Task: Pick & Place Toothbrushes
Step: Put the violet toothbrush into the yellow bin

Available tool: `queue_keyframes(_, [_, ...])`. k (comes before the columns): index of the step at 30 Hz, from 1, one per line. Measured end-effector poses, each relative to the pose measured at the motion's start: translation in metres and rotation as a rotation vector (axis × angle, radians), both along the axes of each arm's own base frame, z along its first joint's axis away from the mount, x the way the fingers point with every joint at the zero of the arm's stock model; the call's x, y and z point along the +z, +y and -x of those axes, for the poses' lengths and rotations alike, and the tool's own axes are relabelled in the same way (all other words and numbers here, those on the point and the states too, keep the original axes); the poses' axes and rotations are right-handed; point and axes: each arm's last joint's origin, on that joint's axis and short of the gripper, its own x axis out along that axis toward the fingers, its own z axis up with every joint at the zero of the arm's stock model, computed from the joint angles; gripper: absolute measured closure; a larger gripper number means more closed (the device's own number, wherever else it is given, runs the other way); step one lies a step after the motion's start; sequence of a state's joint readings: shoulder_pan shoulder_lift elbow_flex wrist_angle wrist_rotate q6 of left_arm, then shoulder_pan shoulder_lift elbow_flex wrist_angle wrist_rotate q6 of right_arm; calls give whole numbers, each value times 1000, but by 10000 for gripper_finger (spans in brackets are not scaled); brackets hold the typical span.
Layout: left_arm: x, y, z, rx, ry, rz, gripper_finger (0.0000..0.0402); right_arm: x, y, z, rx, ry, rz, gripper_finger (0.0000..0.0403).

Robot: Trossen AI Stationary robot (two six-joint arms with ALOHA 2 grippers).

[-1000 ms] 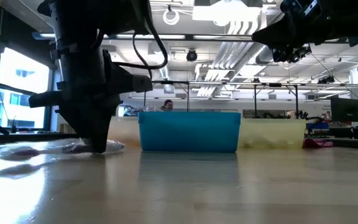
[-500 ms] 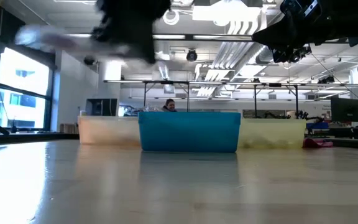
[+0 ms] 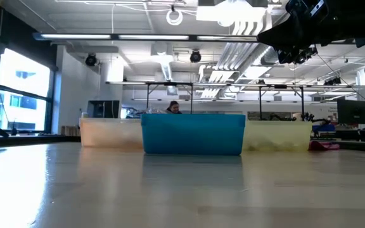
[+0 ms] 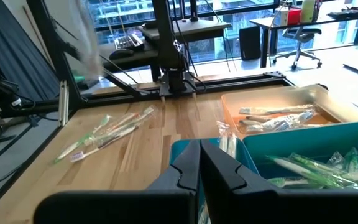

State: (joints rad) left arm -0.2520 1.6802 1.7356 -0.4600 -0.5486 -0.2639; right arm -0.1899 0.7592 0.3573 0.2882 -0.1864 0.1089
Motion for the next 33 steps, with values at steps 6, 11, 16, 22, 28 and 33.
queue_keyframes(6, [-12,37,-17,70,9,-25,378,2,0,0,5,-18,3,398])
queue_keyframes(11, [-35,60,-39,-16,-77,34,378,6,1,0,45,-60,7,398])
queue_keyframes(16, [-47,76,-50,-162,-211,9,379,6,3,0,94,-66,-24,398])
queue_keyframes(22, [-57,89,-50,-203,-242,18,379,7,2,0,84,-66,-28,398])
queue_keyframes(28, [-61,86,-50,-234,-234,-11,379,5,2,-3,79,-67,-20,398])
queue_keyframes(33, [-60,86,-50,-266,-242,-15,379,2,5,-14,105,-81,-15,398])
